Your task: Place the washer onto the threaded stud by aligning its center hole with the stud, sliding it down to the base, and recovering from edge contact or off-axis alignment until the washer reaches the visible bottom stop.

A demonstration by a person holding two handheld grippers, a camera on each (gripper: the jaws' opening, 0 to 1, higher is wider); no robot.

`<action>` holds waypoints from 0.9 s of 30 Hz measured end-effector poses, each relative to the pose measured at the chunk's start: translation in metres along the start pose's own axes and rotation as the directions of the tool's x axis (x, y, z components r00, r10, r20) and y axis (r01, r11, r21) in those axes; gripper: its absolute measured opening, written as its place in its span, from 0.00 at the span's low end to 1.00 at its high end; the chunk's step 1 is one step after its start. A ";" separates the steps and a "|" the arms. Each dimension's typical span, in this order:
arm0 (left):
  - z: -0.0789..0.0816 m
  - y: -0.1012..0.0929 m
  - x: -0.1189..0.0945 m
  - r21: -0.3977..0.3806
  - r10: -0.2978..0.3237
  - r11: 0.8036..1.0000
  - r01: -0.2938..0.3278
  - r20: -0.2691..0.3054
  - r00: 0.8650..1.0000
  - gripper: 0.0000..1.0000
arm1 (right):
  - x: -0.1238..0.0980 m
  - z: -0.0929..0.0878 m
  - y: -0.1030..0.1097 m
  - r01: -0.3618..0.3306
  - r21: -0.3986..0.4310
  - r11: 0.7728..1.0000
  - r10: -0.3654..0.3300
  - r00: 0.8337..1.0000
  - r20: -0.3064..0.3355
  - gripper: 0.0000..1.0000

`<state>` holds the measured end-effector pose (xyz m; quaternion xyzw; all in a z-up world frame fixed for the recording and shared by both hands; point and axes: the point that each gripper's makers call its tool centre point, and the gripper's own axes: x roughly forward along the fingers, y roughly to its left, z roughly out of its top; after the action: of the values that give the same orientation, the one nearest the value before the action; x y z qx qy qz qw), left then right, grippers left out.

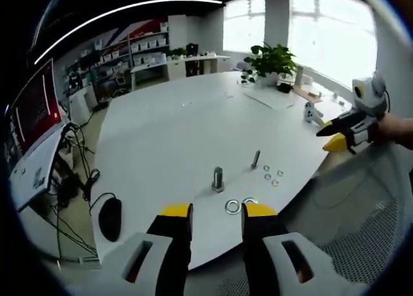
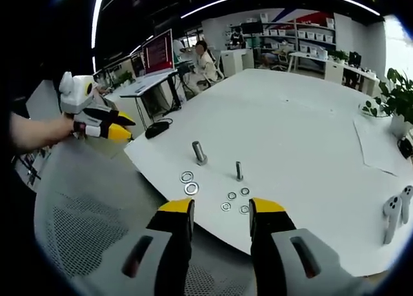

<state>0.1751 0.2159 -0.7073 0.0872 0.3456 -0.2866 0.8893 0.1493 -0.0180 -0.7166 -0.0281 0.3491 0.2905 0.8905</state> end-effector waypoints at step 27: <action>-0.032 -0.033 0.087 0.077 -0.136 0.984 0.164 -0.281 0.950 0.30 | -0.001 -0.006 -0.009 0.030 0.045 0.999 -0.029 0.999 -0.026 0.37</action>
<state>0.1901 0.1609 -0.7880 0.1436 0.4567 -0.3552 0.8029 0.1499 -0.0274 -0.7220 -0.0168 0.3662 0.2689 0.8907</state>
